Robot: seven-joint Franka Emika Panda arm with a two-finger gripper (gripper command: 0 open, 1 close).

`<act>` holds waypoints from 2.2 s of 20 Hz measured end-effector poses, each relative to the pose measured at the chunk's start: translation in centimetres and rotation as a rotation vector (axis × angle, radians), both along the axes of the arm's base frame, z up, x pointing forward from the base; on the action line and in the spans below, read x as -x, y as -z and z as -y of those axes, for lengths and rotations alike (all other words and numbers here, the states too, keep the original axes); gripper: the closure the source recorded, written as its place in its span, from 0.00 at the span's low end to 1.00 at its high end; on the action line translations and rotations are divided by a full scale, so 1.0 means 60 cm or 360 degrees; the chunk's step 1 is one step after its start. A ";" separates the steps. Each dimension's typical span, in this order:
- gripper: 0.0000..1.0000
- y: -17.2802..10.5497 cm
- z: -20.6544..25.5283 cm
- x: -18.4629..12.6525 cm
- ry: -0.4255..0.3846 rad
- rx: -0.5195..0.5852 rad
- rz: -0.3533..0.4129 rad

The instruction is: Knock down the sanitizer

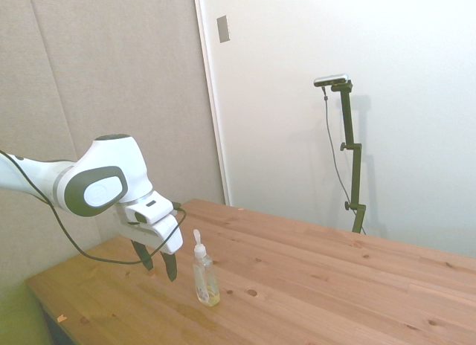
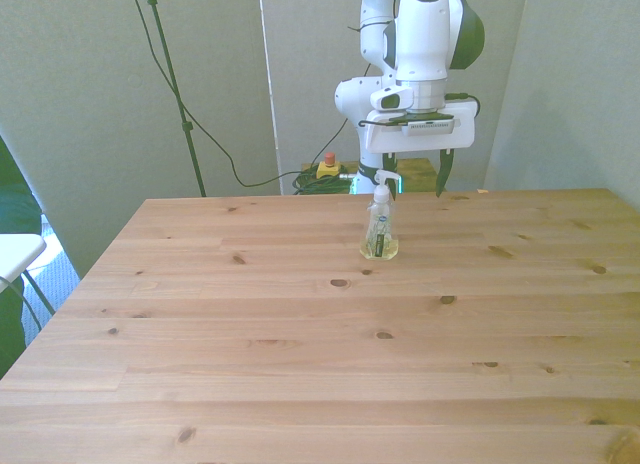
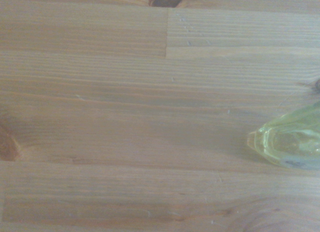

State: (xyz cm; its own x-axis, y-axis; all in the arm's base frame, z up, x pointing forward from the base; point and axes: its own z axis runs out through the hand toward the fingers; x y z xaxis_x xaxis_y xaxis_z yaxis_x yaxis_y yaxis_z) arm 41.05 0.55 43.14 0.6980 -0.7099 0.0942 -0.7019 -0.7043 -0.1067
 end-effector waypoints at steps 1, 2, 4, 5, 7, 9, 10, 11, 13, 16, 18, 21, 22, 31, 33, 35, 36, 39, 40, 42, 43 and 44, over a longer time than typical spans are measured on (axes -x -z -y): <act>0.00 0.000 0.000 0.000 0.0002 0.0000 -0.0001; 0.00 0.001 0.000 0.000 0.0018 -0.0001 -0.0003; 1.00 0.005 0.000 0.000 0.0028 0.0006 -0.0011; 1.00 0.008 -0.001 -0.001 0.0035 0.0006 -0.0015; 1.00 0.014 -0.001 -0.004 0.0053 0.0010 -0.0026; 1.00 0.016 0.002 -0.007 0.0074 0.0027 -0.0030; 1.00 0.016 0.004 -0.007 0.0086 0.0036 -0.0029; 1.00 0.014 0.007 -0.009 0.0098 0.0045 -0.0025; 1.00 0.010 0.014 -0.012 0.0127 0.0057 -0.0017; 1.00 0.006 0.028 -0.018 0.0160 0.0084 -0.0010; 1.00 0.006 0.038 -0.022 0.0183 0.0086 -0.0013; 1.00 0.009 0.050 -0.026 0.0208 0.0098 -0.0022; 1.00 0.010 0.053 -0.026 0.0217 0.0104 -0.0024; 1.00 0.014 0.077 -0.052 0.0290 0.0121 -0.0034; 1.00 0.018 0.080 -0.063 0.0307 0.0131 -0.0030; 1.00 0.023 0.081 -0.078 0.0321 0.0134 -0.0015; 1.00 0.025 0.081 -0.086 0.0335 0.0133 -0.0005; 1.00 0.042 0.084 -0.103 0.0367 0.0145 0.0013; 1.00 0.046 0.087 -0.108 0.0384 0.0154 0.0025; 1.00 0.046 0.098 -0.119 0.0420 0.0160 0.0042; 1.00 0.042 0.106 -0.127 0.0441 0.0168 0.0056; 1.00 0.038 0.115 -0.136 0.0465 0.0172 0.0071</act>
